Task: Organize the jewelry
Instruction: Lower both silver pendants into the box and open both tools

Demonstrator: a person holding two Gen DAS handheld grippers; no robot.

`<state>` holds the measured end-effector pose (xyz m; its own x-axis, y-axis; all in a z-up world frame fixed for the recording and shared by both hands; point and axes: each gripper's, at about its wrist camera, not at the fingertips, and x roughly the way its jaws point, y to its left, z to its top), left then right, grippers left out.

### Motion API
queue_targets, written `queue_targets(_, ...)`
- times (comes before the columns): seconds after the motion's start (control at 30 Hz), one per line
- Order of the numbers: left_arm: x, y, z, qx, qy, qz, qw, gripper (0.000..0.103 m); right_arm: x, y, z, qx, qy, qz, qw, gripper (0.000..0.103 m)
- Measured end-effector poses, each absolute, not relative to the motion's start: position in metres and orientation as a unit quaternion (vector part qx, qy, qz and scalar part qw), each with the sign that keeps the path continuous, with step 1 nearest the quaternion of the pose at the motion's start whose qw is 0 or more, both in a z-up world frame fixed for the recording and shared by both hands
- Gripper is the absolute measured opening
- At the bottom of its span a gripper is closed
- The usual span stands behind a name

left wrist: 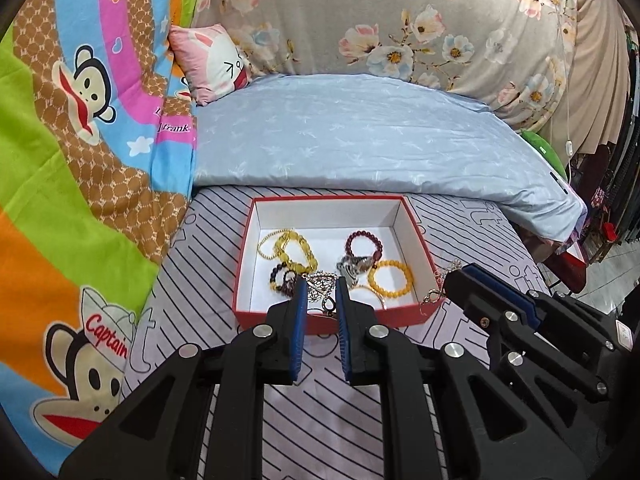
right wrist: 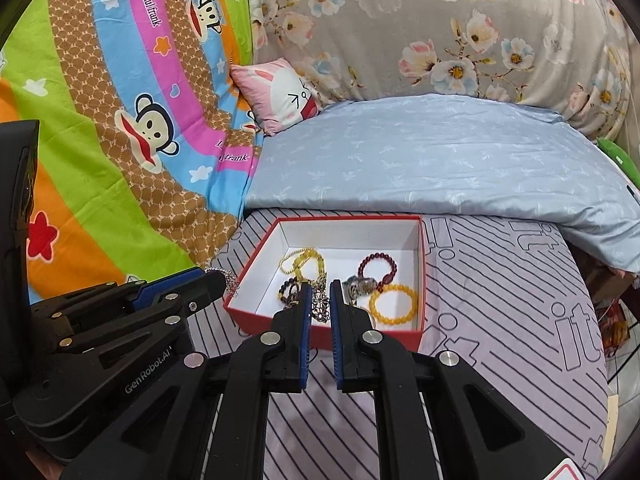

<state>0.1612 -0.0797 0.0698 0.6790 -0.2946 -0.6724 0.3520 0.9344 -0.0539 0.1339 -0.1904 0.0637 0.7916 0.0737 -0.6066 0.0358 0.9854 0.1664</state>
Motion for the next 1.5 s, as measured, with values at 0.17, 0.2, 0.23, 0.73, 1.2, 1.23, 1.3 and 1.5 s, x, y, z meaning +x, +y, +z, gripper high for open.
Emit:
queue_targets(0.17, 0.181, -0.087, 0.07, 0.044, 0.358, -0.174, 0.916, 0.014, 0.154, -0.197, 0.067, 0.083, 0.319, 0.007, 0.944, 0.009)
queue_targets(0.2, 0.186, -0.088, 0.068, 0.044, 0.359, -0.174, 0.916, 0.014, 0.159, -0.198, 0.067, 0.083, 0.319, 0.007, 0.944, 0.009)
queue_targets(0.23, 0.192, -0.09, 0.067, 0.045, 0.361, -0.172, 0.916, 0.014, 0.163, -0.2, 0.066, 0.085, 0.319, 0.006, 0.944, 0.009)
queue_targets(0.73, 0.257, -0.104, 0.042, 0.054, 0.38, -0.151, 0.911, 0.014, 0.225, -0.216, 0.037, 0.095, 0.344, -0.002, 0.934, 0.009)
queue_targets(1.2, 0.291, -0.111, 0.016, 0.054, 0.4, -0.146, 0.903, 0.014, 0.258, -0.219, 0.007, 0.096, 0.368, -0.008, 0.925, 0.009)
queue_targets(1.23, 0.293, -0.111, 0.014, 0.054, 0.402, -0.146, 0.903, 0.014, 0.26, -0.219, 0.005, 0.096, 0.37, -0.008, 0.924, 0.009)
queue_targets(1.3, 0.297, -0.112, 0.011, 0.054, 0.404, -0.146, 0.901, 0.014, 0.264, -0.218, 0.001, 0.095, 0.374, -0.008, 0.923, 0.009)
queue_targets(1.5, 0.305, -0.115, 0.001, 0.056, 0.411, -0.146, 0.898, 0.014, 0.273, -0.219, -0.009, 0.095, 0.382, -0.007, 0.919, 0.009)
